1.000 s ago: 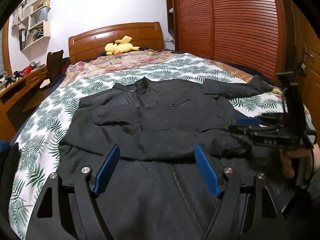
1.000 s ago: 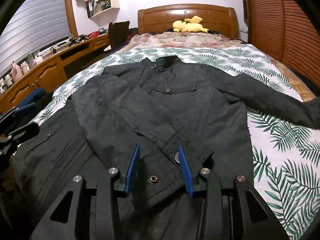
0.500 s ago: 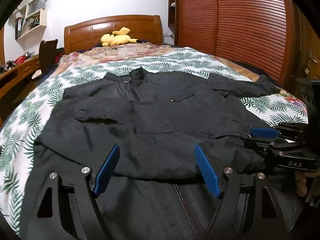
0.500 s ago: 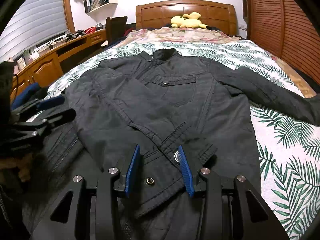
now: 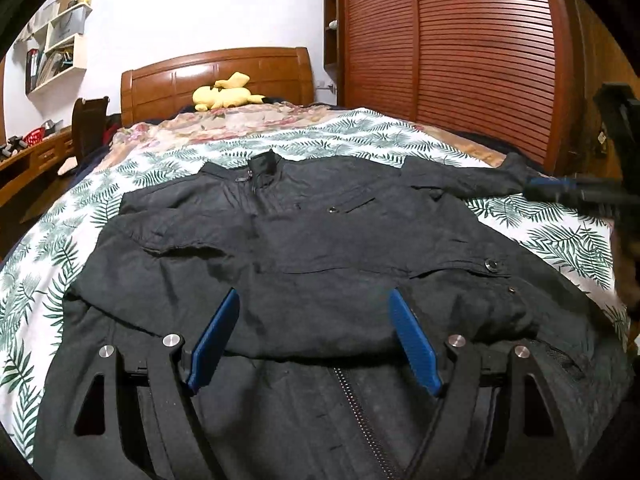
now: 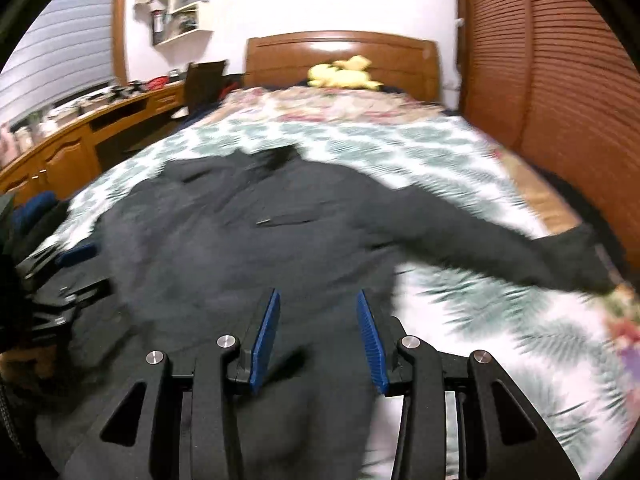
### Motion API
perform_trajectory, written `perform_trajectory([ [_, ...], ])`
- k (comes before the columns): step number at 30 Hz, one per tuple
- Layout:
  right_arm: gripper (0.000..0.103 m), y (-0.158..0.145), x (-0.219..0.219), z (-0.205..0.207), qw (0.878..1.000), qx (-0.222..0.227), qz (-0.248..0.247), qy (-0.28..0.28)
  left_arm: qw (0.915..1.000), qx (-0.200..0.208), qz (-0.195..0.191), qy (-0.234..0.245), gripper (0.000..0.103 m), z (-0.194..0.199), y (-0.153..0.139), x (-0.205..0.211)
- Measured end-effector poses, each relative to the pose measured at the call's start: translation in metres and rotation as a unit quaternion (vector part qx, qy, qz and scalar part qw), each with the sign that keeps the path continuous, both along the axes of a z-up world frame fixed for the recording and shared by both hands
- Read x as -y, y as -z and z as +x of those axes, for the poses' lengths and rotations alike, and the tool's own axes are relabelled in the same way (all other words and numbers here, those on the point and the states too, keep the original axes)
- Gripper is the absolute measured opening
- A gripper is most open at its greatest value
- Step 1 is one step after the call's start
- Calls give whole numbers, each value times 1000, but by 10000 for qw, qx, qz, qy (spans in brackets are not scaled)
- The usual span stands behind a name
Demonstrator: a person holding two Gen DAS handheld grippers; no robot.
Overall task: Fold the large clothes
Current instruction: 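Reach the right gripper to the other sleeve cuff and grasp it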
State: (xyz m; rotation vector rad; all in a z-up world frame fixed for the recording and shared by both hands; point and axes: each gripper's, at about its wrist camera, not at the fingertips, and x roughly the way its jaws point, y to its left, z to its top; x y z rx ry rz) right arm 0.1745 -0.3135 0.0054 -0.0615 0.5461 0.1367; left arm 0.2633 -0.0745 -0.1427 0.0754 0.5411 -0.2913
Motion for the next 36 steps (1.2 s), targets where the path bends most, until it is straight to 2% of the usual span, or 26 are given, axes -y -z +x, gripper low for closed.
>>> perform_trajectory([
  [1, 53, -5, 16, 2, 9999, 34, -29, 131, 10000, 49, -3, -1, 78, -2, -1, 0],
  [4, 61, -14, 65, 13, 9983, 91, -105, 562, 9999, 111, -10, 5, 78, -4, -3, 0],
  [12, 61, -11, 196, 59, 9837, -257, -27, 1781, 9999, 117, 12, 3, 78, -4, -3, 0],
  [19, 61, 1, 275, 96, 9648, -643, -121, 2549, 9999, 101, 54, 9, 78, -3, -2, 2],
  [22, 61, 2, 286, 117, 9570, -806, -62, 2785, 9999, 99, 74, 16, 78, -4, -2, 2],
  [28, 61, 23, 323, 144, 9371, -1261, 524, 3213, 9999, 86, 61, 16, 78, -3, -1, 3],
  [34, 60, 26, 323, 162, 9321, -1535, 508, 3240, 9999, 82, 59, 16, 78, -3, -1, 3],
  [35, 58, 27, 319, 165, 9322, -1600, 384, 3224, 9999, 87, 61, 15, 78, -3, -1, 3],
  [36, 45, 29, 314, 168, 9337, -1668, 250, 3157, 9999, 93, 61, 14, 78, -3, -1, 3],
])
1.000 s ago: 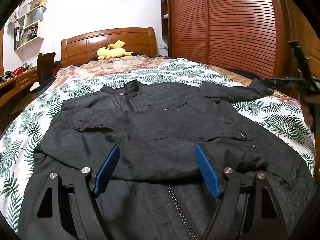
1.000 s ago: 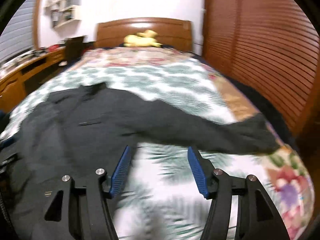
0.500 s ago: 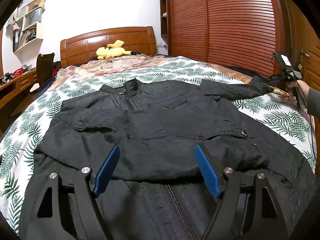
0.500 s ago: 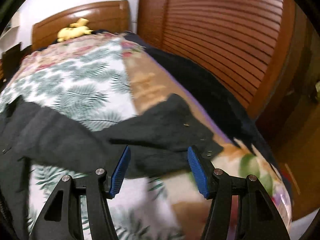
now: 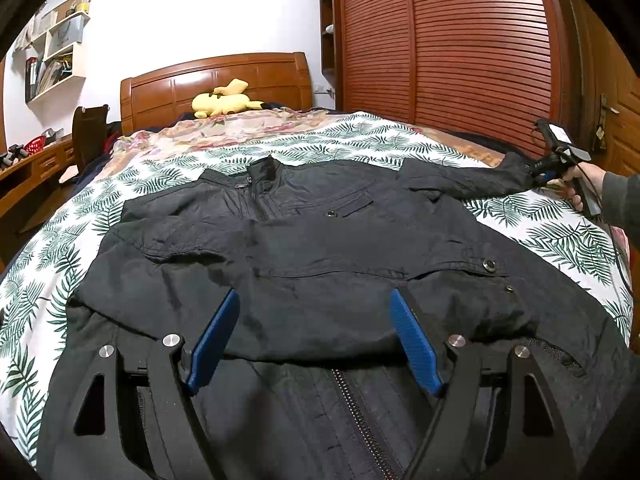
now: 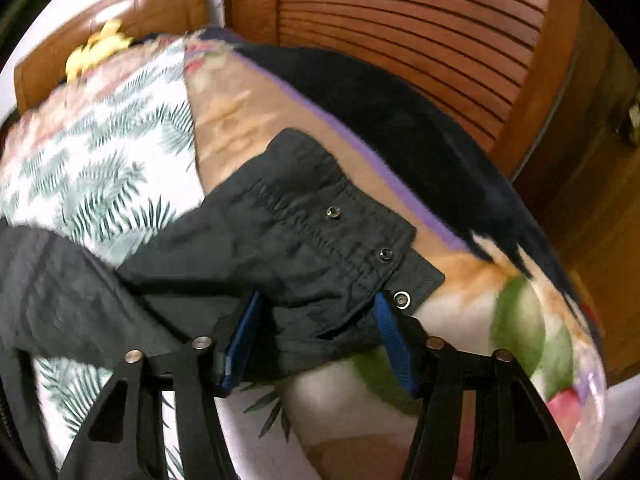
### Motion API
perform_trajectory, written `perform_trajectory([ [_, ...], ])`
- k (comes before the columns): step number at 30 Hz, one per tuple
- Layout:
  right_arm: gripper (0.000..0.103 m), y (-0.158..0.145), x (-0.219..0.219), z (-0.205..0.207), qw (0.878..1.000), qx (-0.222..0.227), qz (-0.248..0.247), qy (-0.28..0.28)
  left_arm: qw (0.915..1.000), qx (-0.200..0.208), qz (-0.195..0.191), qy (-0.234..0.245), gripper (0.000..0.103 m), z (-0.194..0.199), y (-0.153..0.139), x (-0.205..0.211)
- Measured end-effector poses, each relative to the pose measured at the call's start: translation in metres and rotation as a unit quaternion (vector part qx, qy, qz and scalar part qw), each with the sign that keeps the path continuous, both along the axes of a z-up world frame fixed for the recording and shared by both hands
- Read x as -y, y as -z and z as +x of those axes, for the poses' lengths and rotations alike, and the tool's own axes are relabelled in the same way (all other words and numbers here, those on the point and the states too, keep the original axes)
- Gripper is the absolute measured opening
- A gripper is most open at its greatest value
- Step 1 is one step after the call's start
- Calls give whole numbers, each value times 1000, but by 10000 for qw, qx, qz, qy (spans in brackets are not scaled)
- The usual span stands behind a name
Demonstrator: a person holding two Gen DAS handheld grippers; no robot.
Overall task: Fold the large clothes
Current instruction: 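Reach the right gripper to the other sleeve cuff and grasp it, then lift the sleeve with the right gripper and fold it across the jacket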
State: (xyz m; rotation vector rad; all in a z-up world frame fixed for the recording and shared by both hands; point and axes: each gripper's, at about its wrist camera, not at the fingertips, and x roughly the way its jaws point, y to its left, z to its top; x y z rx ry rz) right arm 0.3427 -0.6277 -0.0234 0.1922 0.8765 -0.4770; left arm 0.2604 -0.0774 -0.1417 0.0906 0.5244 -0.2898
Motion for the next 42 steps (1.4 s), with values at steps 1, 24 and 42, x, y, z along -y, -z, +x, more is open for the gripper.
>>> perform_trajectory([
  [1, 32, 3, -8, 0, 9999, -51, 26, -143, 10000, 8, -4, 8, 78, 0, 0, 0],
  [24, 3, -121, -192, -69, 9728, 736, -858, -2021, 9988, 274, -316, 244, 78, -27, -25, -14],
  [42, 3, -148, -394, -125, 8948, 1379, -1052, -4113, 9984, 337, -437, -119, 78, -51, -33, -77],
])
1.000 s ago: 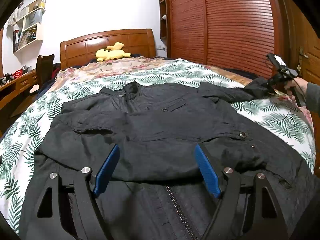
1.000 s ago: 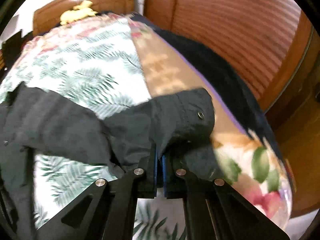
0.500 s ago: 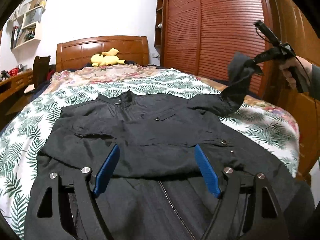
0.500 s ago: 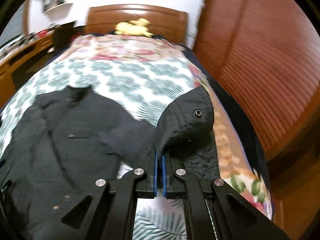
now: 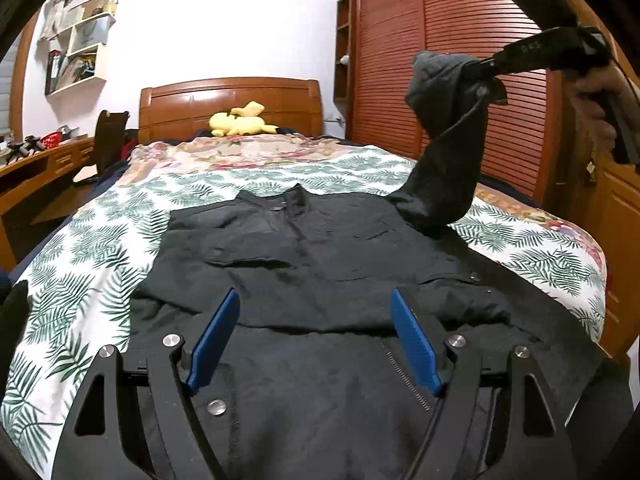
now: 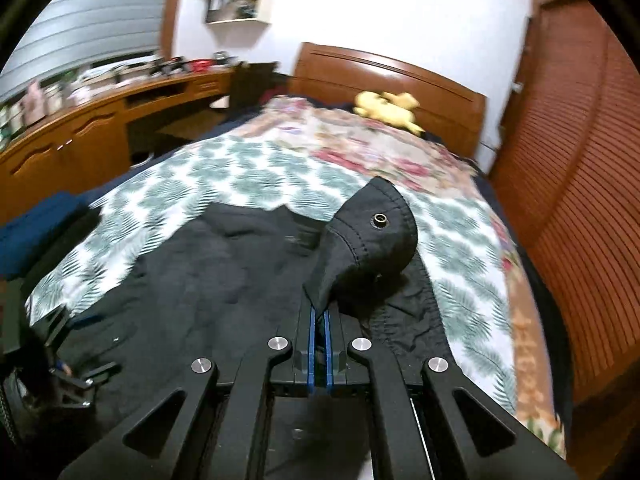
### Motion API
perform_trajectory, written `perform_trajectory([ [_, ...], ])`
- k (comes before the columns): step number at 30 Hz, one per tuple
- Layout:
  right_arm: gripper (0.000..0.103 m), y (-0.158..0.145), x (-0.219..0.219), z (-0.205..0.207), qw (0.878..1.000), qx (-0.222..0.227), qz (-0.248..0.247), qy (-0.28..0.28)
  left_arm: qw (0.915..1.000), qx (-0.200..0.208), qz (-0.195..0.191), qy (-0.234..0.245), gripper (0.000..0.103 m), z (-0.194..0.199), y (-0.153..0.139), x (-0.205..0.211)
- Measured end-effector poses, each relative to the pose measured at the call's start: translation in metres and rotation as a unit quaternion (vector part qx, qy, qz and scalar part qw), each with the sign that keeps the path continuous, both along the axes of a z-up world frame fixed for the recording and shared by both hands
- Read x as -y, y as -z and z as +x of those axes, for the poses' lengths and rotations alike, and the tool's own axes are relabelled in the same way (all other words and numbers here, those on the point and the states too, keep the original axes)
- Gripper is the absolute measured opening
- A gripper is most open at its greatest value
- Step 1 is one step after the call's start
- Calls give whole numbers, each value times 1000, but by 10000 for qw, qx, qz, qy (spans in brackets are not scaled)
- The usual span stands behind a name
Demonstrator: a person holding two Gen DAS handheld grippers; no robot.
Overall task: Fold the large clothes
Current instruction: 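Lift the sleeve with the right gripper and fold it across the jacket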
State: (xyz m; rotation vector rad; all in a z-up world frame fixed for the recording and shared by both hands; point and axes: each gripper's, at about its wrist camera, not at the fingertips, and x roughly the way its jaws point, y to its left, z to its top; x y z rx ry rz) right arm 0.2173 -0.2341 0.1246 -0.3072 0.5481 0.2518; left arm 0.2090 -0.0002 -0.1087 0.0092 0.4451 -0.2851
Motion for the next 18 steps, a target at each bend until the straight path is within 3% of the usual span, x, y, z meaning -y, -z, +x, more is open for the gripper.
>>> perform_trajectory([
  [9, 3, 67, -10, 25, 9969, -752, 131, -184, 9999, 4, -58, -148, 78, -4, 0, -16],
  [12, 7, 76, -16, 23, 9963, -827, 131, -171, 9999, 31, -74, -135, 78, -4, -1, -16],
  [18, 11, 58, -17, 2, 9969, -739, 159, -240, 9999, 23, -71, -103, 78, -2, -1, -14],
])
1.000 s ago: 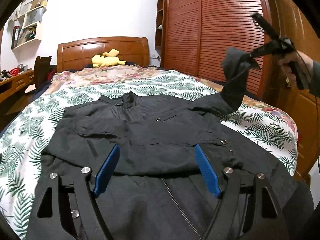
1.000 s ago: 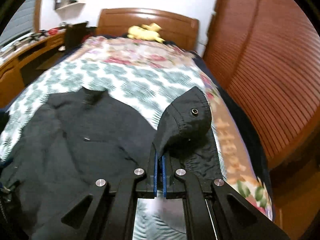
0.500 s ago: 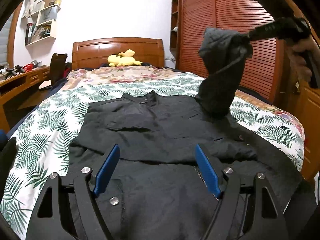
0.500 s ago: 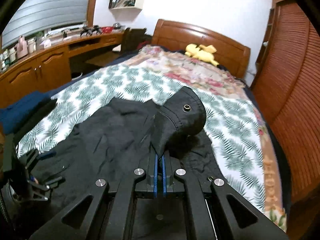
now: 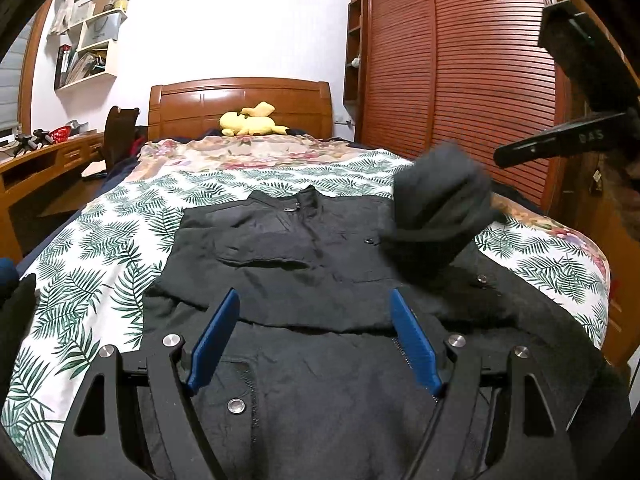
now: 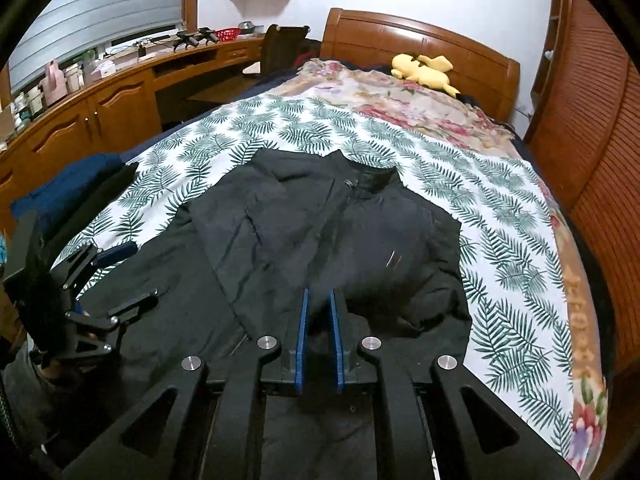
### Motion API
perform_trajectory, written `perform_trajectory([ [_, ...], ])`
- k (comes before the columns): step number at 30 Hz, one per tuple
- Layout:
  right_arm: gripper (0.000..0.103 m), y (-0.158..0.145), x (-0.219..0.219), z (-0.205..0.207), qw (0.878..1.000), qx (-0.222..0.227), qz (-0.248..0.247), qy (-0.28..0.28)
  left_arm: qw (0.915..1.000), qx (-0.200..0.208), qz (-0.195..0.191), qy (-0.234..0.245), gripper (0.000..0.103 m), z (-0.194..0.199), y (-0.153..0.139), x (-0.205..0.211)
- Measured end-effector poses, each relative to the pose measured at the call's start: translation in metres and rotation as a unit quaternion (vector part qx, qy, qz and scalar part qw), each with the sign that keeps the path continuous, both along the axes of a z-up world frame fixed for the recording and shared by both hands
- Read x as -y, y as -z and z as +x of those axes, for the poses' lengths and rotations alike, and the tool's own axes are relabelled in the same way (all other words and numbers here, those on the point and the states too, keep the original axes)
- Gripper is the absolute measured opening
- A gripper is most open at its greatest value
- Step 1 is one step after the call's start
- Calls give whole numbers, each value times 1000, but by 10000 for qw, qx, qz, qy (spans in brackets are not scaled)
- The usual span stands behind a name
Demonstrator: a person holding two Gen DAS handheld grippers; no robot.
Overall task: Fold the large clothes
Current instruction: 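Lift the sleeve with the right gripper and fold it across the jacket, then open the right gripper and press the folded sleeve flat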
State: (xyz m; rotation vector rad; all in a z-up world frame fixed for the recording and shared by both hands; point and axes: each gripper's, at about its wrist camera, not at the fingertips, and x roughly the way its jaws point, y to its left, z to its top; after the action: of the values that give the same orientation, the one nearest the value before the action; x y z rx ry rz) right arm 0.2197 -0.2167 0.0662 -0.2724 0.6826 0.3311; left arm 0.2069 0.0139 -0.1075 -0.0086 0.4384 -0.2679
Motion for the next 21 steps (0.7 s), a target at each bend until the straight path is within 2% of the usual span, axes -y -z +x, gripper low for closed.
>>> perform_trajectory([
  [5, 16, -7, 6, -28, 10000, 49, -42, -3, 10000, 3, 28, 11, 78, -1, 1, 1],
  [9, 25, 1, 12, -36, 10000, -11, -26, 94, 10000, -40, 68, 7, 78, 0, 4, 3],
  [13, 30, 20, 21, -34, 9996, -104, 140, 208, 9999, -92, 128, 9, 78, 2, 8, 7],
  [21, 31, 70, 50, -28, 9973, -138, 436, 577, 9994, -337, 47, 109, 78, 7, 17, 20],
])
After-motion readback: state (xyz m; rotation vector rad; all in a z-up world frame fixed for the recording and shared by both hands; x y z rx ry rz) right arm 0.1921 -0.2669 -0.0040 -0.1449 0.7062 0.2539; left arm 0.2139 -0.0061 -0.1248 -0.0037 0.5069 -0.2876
